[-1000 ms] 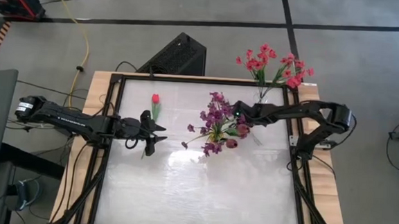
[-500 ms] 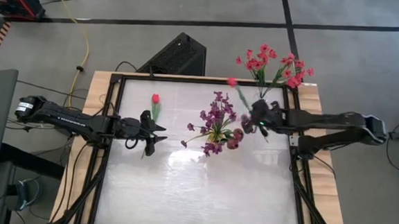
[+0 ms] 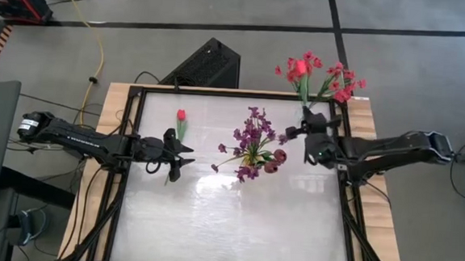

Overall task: Sort flowers into vase by color
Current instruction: Put the right pink tulip into the transparent vase

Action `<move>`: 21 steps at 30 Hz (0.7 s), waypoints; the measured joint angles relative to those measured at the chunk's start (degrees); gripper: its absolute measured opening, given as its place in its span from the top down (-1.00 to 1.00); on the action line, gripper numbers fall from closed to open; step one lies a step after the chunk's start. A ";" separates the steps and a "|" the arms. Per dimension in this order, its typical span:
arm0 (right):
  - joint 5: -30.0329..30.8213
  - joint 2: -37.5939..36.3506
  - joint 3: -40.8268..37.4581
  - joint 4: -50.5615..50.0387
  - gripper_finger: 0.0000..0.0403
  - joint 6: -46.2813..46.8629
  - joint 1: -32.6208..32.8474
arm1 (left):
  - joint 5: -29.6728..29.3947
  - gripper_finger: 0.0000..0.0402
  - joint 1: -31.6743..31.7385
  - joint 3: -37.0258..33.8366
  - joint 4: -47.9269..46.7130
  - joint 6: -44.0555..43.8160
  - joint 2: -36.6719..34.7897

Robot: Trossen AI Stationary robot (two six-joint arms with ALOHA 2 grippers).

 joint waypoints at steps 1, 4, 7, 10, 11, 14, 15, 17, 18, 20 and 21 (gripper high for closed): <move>-1.28 0.54 -0.97 2.58 0.91 -0.15 -1.05 | 0.00 0.19 0.00 0.00 0.03 0.00 -0.02; -10.74 0.89 -4.64 10.47 0.91 -0.25 -5.61 | 0.03 0.19 -0.02 0.00 0.16 0.00 0.00; -20.47 0.68 -8.81 24.12 0.91 -6.14 -10.50 | 0.44 0.19 0.00 0.00 -0.03 -0.05 0.00; -23.40 0.68 -13.27 40.57 0.91 -16.76 -13.55 | 0.46 0.19 0.00 0.00 -0.56 -0.14 -0.01; -24.56 0.68 -14.90 46.29 0.91 -20.22 -14.60 | 0.50 0.19 0.00 0.00 -0.88 -0.32 0.00; -30.40 1.05 -20.54 62.80 0.91 -27.96 -17.55 | 0.79 0.19 -0.02 0.00 -1.65 -0.58 -0.01; -31.33 1.25 -22.14 67.71 0.91 -30.19 -18.38 | 0.79 0.19 0.00 0.00 -1.79 -0.59 -0.02; -31.53 1.64 -25.11 75.70 0.91 -34.60 -19.60 | 0.68 0.19 0.00 0.00 -1.83 -0.53 0.00; -31.58 1.97 -26.21 78.84 0.91 -36.69 -20.06 | 0.51 0.19 0.00 0.00 -1.73 -0.53 0.00; -32.76 2.68 -28.37 84.29 0.91 -40.15 -21.02 | 0.12 0.19 -0.02 0.00 -1.73 -0.51 0.00; -34.10 3.16 -29.13 86.67 0.91 -41.20 -21.54 | -0.05 0.19 0.00 0.00 -1.74 -0.52 -0.01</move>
